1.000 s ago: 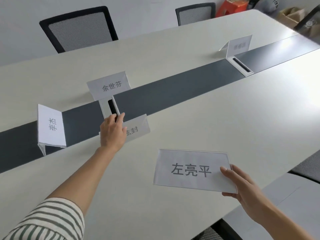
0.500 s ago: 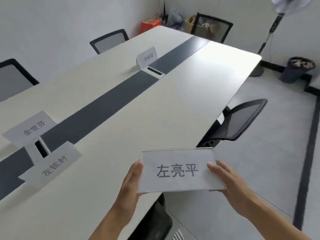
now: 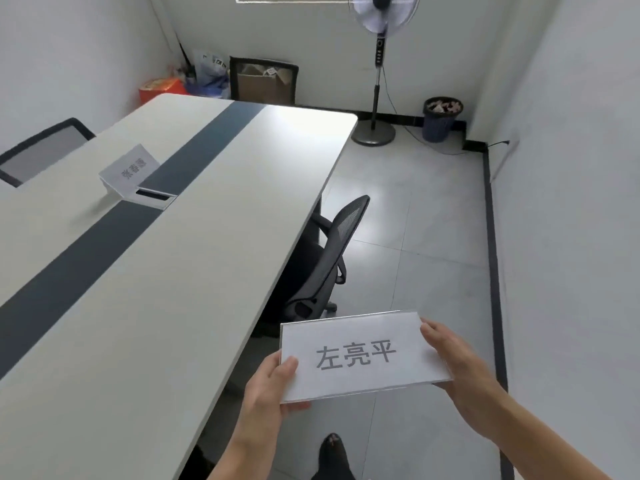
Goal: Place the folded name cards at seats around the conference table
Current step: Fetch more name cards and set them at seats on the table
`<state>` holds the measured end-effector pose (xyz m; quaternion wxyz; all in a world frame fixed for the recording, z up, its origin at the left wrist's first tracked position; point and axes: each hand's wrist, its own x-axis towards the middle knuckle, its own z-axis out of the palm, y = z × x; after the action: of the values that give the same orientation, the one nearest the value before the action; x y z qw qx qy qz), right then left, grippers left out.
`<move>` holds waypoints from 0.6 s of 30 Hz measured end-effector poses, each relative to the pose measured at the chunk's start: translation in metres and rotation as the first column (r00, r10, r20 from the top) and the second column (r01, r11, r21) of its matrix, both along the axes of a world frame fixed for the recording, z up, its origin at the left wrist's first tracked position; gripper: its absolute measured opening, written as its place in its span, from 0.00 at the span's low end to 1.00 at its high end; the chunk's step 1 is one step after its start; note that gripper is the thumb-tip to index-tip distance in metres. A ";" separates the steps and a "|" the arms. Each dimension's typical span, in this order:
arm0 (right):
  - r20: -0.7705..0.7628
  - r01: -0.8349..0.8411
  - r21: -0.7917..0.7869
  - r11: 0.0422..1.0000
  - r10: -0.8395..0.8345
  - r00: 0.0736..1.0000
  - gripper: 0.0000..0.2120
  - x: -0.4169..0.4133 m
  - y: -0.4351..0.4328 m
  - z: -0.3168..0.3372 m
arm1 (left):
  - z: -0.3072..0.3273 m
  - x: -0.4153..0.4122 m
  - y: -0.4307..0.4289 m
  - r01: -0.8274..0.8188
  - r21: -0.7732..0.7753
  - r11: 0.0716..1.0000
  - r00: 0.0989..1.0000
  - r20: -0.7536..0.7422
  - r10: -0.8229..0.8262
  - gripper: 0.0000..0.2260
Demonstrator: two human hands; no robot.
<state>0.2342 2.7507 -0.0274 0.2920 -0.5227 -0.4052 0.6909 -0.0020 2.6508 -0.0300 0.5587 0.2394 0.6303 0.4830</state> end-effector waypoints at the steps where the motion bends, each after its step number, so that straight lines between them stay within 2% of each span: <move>1: -0.007 0.020 -0.009 1.000 -0.020 1.000 0.14 0.006 0.011 -0.005 | -0.004 0.003 0.014 0.007 -0.018 1.000 1.000 0.001 -0.007 0.28; 9: 0.037 0.160 -0.046 0.986 -0.158 0.987 0.16 0.043 0.133 -0.015 | -0.024 0.027 0.171 0.100 -0.051 0.994 0.993 0.060 -0.097 0.29; 13: 0.009 0.203 -0.007 0.979 -0.202 0.979 0.24 0.056 0.199 0.000 | -0.008 0.033 0.253 0.197 0.001 0.980 0.979 0.052 -0.197 0.26; 16: -0.028 0.235 0.007 0.972 -0.235 0.972 0.27 0.060 0.238 0.000 | 0.004 0.033 0.304 0.252 0.032 0.967 0.967 0.020 -0.252 0.23; 18: -0.038 0.240 0.003 0.971 -0.239 0.970 0.34 0.061 0.264 -0.003 | 0.008 0.032 0.334 0.267 0.048 0.962 0.963 0.004 -0.268 0.22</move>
<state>0.2953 3.0149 -0.0303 0.3829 -0.5536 -0.3364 0.6587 0.0302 2.9845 -0.0219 0.6163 0.3329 0.5776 0.4191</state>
